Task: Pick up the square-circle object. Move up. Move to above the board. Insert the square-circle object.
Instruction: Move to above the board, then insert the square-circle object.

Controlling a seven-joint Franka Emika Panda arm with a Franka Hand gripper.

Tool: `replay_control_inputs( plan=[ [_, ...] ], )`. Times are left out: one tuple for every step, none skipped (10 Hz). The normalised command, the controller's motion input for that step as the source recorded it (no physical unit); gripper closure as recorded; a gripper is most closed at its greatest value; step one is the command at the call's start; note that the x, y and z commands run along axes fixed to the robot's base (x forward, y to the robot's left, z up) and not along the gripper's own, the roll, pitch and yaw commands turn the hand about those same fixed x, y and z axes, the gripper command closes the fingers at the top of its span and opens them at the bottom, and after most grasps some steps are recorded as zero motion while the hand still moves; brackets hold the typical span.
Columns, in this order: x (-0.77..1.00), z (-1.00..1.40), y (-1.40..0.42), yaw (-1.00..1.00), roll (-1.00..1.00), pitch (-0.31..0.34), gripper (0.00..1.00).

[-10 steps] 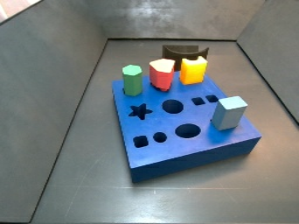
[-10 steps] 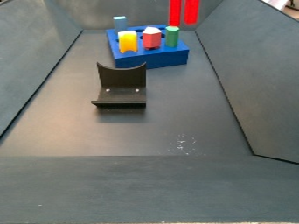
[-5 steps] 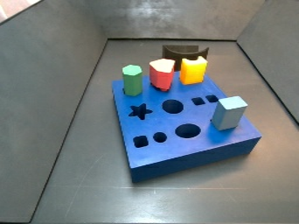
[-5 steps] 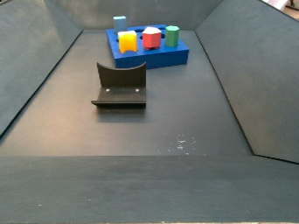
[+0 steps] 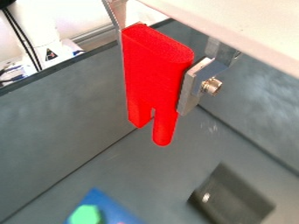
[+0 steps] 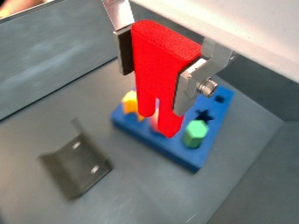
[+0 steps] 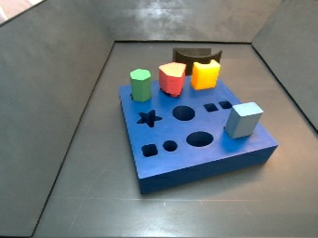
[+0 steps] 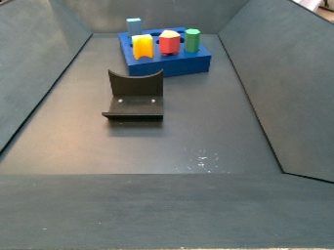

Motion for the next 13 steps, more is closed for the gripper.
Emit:
replay_control_inputs(
  plan=[
    [0.01,0.07,-1.00,-0.28,-0.05,0.011,1.00],
    [0.02,0.07,-1.00,-0.16,-0.05,0.024,1.00],
    [0.03,0.07,-1.00,-0.04,-0.02,0.039,1.00],
    [0.04,0.07,-1.00,-0.03,-0.01,0.047,1.00],
    [0.07,0.07,-1.00,-0.01,-0.02,0.069,1.00],
    [0.09,0.07,-1.00,-0.01,0.00,0.079,1.00],
    [0.09,0.06,-0.77,0.00,0.01,0.090,1.00],
    [0.08,0.05,-0.48,0.00,0.01,0.099,1.00],
    [0.07,0.04,-0.24,0.01,0.02,0.103,1.00],
    [0.00,0.00,0.00,0.00,-0.01,0.000,1.00],
    [0.00,0.00,0.00,0.00,0.00,-0.007,1.00],
    [-0.07,-0.91,-0.43,0.61,0.15,0.000,1.00],
    [0.17,-1.00,-0.24,0.80,0.00,0.051,1.00]
  ],
)
